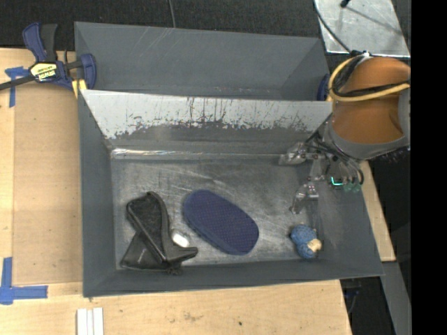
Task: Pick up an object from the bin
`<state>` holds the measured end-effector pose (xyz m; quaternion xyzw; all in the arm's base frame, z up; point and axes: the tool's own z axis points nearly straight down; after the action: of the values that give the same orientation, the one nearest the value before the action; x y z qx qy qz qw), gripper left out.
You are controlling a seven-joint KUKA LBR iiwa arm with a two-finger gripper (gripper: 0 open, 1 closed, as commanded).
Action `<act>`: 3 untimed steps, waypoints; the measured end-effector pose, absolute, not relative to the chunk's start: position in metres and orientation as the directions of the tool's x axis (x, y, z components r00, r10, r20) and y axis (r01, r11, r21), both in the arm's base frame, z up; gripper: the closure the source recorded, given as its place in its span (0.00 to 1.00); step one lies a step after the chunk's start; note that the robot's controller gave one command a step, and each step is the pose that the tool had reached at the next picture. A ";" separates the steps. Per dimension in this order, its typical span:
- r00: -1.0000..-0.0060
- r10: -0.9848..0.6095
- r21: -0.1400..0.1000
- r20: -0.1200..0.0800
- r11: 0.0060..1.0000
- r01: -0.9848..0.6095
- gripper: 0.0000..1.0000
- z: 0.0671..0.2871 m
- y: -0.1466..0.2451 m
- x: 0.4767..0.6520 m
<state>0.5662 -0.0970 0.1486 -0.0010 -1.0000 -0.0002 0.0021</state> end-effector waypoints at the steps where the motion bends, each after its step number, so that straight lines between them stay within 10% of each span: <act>1: -0.797 -0.603 -0.010 -0.030 0.798 -0.603 0.00 0.083 -0.136 0.515; 2: -0.319 -0.948 -0.005 -0.009 0.319 -0.948 0.00 0.101 -0.135 0.484; 3: -0.258 -0.966 -0.005 -0.004 0.258 -0.966 0.00 0.108 -0.118 0.493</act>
Offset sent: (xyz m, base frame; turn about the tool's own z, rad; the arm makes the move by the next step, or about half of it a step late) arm -0.0639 -0.0478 -0.0786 -0.6487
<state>0.4934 -0.1176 0.1083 0.6092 -0.7930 0.0007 -0.0029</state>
